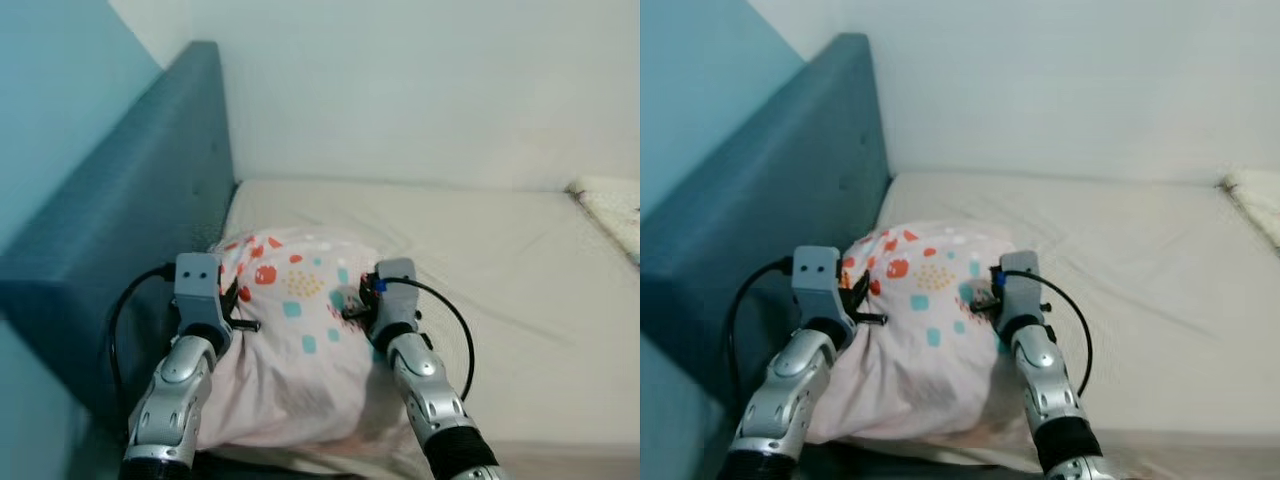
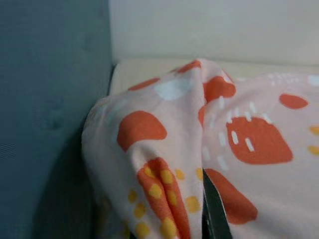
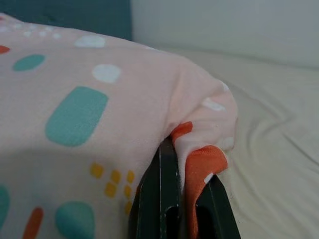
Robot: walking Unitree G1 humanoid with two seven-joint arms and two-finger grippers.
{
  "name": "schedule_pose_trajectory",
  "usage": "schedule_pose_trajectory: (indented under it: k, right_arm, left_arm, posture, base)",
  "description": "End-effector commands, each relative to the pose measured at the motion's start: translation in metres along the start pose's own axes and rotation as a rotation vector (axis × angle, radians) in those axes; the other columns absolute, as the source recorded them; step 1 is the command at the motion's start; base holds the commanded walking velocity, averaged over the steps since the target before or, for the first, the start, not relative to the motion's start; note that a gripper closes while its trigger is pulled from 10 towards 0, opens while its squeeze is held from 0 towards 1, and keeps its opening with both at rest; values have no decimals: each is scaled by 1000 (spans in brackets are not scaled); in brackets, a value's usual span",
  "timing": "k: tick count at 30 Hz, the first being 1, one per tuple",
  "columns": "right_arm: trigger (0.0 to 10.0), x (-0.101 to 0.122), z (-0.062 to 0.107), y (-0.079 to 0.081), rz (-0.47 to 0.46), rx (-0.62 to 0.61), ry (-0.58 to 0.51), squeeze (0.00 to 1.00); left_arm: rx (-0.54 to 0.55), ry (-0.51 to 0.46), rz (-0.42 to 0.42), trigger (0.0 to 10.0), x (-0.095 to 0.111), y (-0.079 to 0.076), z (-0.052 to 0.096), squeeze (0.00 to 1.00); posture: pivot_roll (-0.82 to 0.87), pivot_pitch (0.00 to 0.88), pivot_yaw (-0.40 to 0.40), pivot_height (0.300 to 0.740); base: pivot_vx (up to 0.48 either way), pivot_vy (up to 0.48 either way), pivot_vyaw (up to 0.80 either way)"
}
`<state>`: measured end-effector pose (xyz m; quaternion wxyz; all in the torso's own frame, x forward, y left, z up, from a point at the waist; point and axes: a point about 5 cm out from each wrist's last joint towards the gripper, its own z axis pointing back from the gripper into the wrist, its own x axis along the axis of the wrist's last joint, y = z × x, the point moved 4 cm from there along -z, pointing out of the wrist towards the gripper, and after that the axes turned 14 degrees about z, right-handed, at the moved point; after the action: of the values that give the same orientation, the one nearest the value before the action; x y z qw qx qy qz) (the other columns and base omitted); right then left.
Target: Clean up the room
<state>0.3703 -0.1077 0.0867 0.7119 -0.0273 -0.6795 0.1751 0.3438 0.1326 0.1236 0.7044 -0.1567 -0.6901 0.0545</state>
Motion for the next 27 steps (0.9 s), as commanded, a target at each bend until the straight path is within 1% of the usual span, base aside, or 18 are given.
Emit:
schedule_pose_trajectory:
  k: [1,3,5,18,21,24,27]
  right_arm:
    - [10000,11,-2,-1,-7,-6,-54,0]
    - [10000,11,-2,-2,-8,-7,-55,0]
    - [10000,10,-2,-3,-11,-10,-52,0]
    - [10000,9,-3,-10,-18,-34,-49,0]
    - [10000,10,-4,-14,-16,-50,-52,0]
    - [10000,14,-6,-17,11,-57,-60,0]
    - [10000,15,-6,-17,17,-56,-63,0]
  left_arm:
    - [-56,-34,-7,10000,7,-18,-1,0]
    - [-56,-34,-9,10000,7,-18,-1,0]
    - [-56,-28,21,10000,5,-21,-1,0]
    - [-59,-9,-6,10000,1,-28,-2,0]
    - [-57,-9,-14,10000,0,-29,-5,0]
    - [-40,-8,-21,10000,1,-26,-11,0]
    - [-36,-11,-21,10000,2,-25,-12,0]
  posture:
    - [88,0,-50,740]
    - [89,0,-50,740]
    - [97,0,-50,740]
    - [100,0,-46,740]
    - [95,0,-46,740]
    - [81,0,-45,740]
    - [78,0,-46,740]
  base:
    - [0,-480,0]
    - [0,-480,0]
    - [0,-379,0]
    - [0,0,0]
    - [0,0,0]
    - [0,0,0]
    - [0,0,0]
